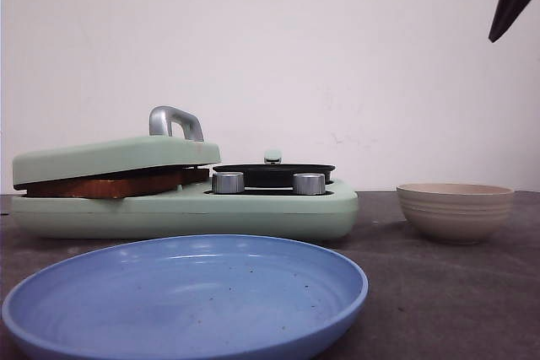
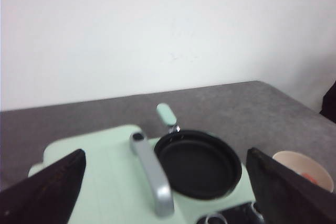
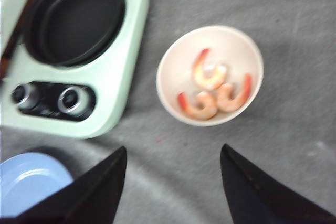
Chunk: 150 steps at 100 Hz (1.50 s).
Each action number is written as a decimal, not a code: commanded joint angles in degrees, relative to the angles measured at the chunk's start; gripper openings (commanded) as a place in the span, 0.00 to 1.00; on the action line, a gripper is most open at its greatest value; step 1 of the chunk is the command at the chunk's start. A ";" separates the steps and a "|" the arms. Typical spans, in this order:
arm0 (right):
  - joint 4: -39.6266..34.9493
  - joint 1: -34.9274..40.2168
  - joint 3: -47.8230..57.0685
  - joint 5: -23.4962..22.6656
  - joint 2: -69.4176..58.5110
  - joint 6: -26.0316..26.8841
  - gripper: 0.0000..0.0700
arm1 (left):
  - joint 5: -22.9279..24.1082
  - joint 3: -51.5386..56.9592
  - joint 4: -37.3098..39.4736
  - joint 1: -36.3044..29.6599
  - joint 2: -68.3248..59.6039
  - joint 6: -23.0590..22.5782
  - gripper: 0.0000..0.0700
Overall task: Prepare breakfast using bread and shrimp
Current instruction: 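Raise the left gripper off the closed lid, then lower the right gripper to grasp the rim of the shrimp bowl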
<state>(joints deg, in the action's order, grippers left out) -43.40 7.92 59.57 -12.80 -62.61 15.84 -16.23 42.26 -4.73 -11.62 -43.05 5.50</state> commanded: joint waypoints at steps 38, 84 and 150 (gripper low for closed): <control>-6.73 -5.31 17.84 -0.68 -29.07 -7.76 0.49 | 2.38 -11.37 0.90 0.59 11.63 2.75 0.79; -3.32 -8.09 18.14 -0.90 -39.80 -8.79 0.49 | 4.00 -12.02 0.42 0.63 13.75 2.73 0.79; -1.53 -7.96 18.12 -2.82 -45.31 -8.72 0.26 | 4.39 -12.02 -0.35 0.63 11.85 2.47 0.79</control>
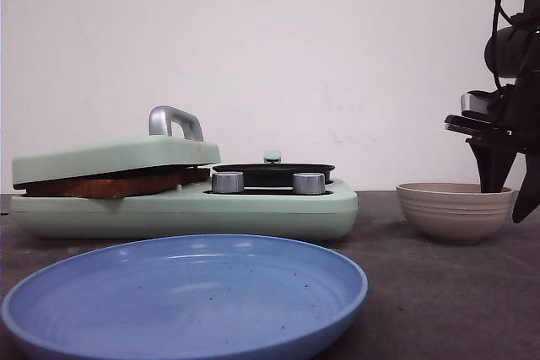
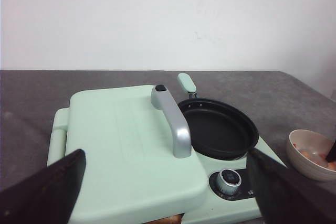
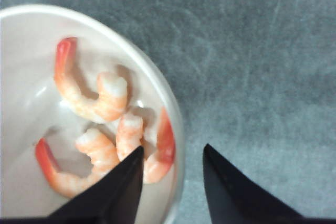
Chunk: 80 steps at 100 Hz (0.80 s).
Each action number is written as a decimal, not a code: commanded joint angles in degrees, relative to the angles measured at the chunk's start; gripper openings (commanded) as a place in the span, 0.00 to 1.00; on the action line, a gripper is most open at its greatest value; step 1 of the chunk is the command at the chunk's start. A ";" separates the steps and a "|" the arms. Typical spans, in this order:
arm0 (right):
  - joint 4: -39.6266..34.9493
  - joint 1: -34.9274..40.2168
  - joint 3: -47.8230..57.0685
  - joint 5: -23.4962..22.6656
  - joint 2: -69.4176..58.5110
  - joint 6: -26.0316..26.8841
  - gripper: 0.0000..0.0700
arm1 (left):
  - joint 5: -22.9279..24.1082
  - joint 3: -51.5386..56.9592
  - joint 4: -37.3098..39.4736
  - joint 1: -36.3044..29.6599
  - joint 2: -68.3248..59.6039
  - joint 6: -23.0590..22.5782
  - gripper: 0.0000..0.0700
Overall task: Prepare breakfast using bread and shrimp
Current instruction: 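Lower the right gripper to grasp the rim of the shrimp bowl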
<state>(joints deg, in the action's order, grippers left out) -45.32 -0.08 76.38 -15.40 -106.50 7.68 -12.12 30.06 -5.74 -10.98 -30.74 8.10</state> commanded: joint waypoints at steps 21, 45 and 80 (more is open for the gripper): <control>0.42 0.59 1.31 -0.15 -2.36 -0.61 0.01 | 0.31 0.17 0.74 0.00 -1.49 -0.13 0.79; 0.74 1.09 1.31 -0.22 -2.43 -0.63 0.00 | 0.33 0.17 1.16 0.00 -1.51 -0.13 0.79; 0.04 1.09 1.31 -0.22 -2.43 -0.63 0.00 | 0.33 0.17 1.14 0.11 -1.51 -0.26 0.79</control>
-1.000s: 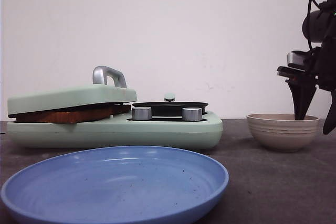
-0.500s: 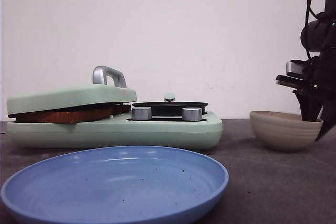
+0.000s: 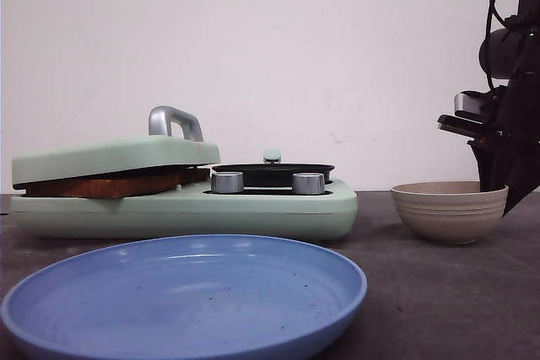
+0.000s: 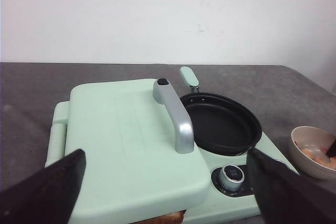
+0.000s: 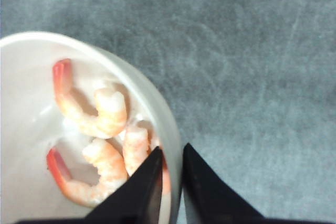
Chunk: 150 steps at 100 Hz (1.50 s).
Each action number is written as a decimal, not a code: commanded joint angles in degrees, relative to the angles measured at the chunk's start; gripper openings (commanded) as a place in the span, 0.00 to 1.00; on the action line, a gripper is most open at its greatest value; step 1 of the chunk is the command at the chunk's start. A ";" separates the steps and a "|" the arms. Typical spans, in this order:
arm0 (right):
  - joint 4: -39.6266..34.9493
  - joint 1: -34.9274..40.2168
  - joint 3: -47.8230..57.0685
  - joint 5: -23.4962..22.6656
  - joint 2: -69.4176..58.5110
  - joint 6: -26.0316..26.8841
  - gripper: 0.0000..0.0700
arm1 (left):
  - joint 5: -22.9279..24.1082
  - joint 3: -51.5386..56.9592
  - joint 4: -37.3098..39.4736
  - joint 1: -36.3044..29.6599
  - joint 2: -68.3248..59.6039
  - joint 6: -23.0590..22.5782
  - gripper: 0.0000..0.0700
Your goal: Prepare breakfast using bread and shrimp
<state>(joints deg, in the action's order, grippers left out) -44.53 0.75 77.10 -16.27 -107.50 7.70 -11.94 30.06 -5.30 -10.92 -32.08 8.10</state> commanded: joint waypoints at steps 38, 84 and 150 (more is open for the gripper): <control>-3.48 0.24 0.59 -1.62 -1.40 -0.66 0.40 | 0.15 0.17 0.72 0.04 -0.17 -0.55 0.79; -8.90 0.24 0.59 -3.69 -1.36 -0.85 0.33 | 0.17 0.17 1.62 0.04 -0.17 -0.55 0.79; -3.08 0.26 0.61 -10.10 -1.01 0.68 0.00 | 0.52 0.17 1.77 0.04 -0.55 -0.55 0.79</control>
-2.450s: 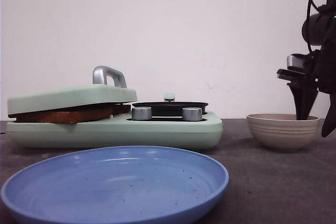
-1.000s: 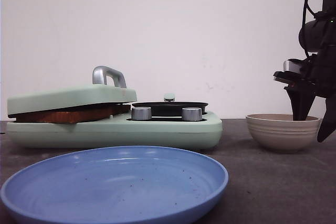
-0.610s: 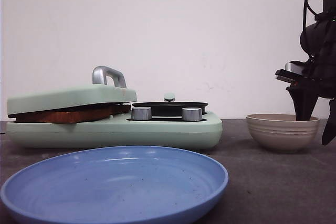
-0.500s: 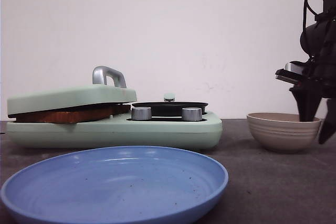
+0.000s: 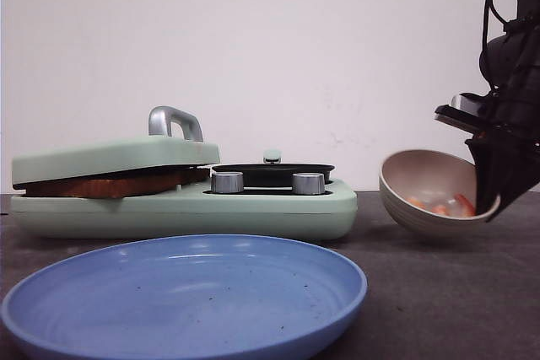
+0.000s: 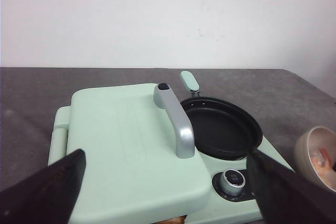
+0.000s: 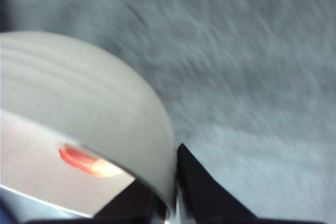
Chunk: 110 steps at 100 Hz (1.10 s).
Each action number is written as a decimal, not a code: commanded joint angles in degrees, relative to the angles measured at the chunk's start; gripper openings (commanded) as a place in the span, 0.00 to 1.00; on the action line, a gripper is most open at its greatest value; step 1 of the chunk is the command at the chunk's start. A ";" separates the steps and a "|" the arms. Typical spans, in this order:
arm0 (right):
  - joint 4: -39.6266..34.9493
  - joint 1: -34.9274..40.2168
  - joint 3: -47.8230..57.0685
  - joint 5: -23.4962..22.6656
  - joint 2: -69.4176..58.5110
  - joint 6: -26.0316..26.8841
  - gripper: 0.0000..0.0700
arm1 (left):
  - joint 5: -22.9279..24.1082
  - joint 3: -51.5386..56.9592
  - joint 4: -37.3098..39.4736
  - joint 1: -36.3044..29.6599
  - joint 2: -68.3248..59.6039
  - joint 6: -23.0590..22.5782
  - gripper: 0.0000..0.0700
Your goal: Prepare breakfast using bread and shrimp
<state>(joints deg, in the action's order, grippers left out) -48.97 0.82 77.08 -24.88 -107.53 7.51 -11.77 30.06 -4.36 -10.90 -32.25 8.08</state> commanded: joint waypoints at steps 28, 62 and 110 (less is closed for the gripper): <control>6.91 1.03 0.96 -6.12 0.52 2.67 0.00 | 0.37 0.17 0.92 0.02 -1.16 -0.50 0.79; 9.35 3.61 9.14 -10.36 0.61 6.10 0.00 | 0.37 0.17 0.92 0.02 -1.18 -0.39 0.79; 27.56 12.90 13.92 -9.27 -2.78 18.21 0.00 | 0.39 0.17 0.90 0.02 -1.18 0.00 0.79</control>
<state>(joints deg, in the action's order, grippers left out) -23.11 12.91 89.78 -34.22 -107.48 22.70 -11.70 30.06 -4.14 -10.90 -33.10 8.10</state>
